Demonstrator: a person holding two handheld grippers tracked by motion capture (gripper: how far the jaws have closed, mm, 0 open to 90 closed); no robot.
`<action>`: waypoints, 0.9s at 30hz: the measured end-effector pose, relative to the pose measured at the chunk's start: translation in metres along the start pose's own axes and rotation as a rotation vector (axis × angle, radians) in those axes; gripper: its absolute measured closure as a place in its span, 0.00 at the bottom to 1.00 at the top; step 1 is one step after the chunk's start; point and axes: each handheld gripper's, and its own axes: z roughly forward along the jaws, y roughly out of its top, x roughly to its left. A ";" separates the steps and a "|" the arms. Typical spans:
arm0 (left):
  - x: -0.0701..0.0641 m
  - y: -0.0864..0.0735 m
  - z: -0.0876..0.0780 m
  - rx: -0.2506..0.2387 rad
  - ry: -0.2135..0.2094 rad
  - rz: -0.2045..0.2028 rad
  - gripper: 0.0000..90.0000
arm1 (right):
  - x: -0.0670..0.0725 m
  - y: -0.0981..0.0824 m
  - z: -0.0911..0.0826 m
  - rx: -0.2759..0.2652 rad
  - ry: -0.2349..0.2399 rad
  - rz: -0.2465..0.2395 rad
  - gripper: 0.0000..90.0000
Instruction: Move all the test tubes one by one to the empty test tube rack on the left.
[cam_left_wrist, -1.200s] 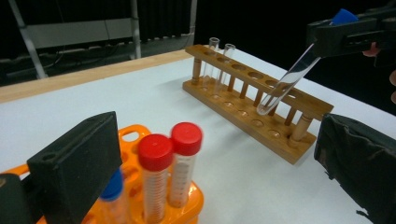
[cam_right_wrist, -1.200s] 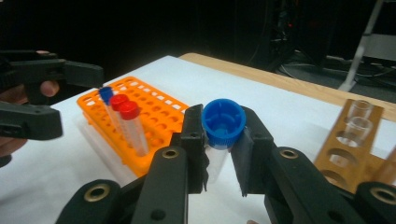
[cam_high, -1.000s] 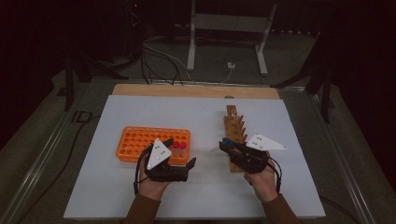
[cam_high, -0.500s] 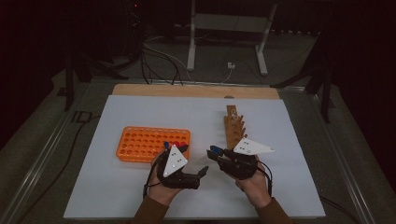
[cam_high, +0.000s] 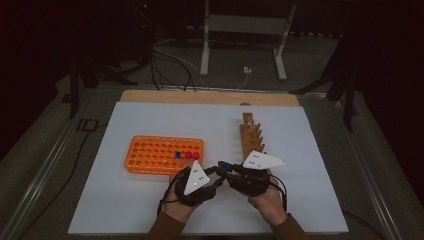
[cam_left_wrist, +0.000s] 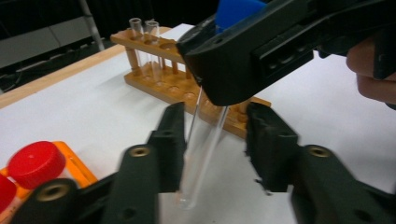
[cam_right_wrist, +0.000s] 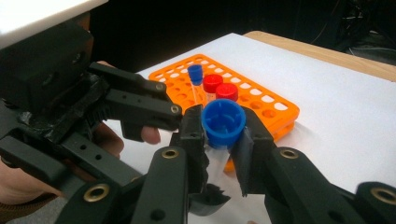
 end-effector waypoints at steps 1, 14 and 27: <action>0.000 0.000 0.000 0.001 -0.003 -0.003 0.77 | 0.000 0.000 0.000 0.001 0.001 -0.002 0.84; 0.007 -0.002 -0.002 0.002 -0.032 -0.033 0.86 | -0.004 0.001 -0.002 -0.029 0.041 0.018 0.51; 0.029 -0.003 -0.021 -0.039 -0.031 -0.085 0.86 | -0.022 0.002 -0.012 -0.060 -0.063 0.075 0.04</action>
